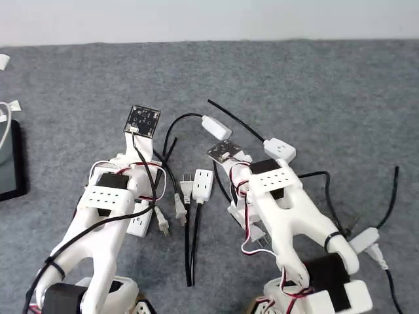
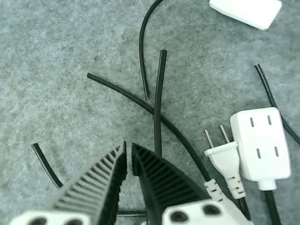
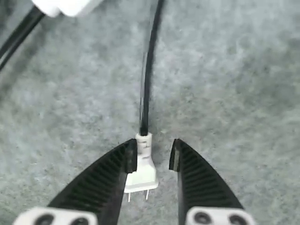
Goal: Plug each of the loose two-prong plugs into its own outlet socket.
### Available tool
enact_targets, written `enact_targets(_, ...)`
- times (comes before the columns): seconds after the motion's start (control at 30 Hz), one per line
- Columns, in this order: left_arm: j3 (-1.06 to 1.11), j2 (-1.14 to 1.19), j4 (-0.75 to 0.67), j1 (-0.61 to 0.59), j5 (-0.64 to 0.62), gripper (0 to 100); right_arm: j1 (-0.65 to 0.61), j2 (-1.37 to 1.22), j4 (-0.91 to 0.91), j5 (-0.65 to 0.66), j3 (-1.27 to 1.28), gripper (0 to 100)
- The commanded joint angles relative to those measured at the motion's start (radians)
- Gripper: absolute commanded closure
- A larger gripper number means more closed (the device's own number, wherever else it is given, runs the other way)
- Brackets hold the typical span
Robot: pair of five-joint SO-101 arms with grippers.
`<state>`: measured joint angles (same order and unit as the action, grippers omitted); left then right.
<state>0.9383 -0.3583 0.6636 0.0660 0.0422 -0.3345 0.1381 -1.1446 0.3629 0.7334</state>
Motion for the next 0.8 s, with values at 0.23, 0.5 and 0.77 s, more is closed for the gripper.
enact_targets(0.23, -0.013, -0.034, -0.023, 0.009, 0.008, 99, -0.03, 0.004, 0.061, -0.055, 0.046, 89.4)
enact_targets(0.5, -0.013, -0.035, -0.023, 0.009, 0.008, 99, -0.035, 0.007, 0.061, -0.091, 0.048, 89.4)
enact_targets(0.77, -0.013, -0.035, -0.023, 0.009, 0.008, 99, -0.038, 0.005, 0.058, -0.092, 0.074, 89.4)
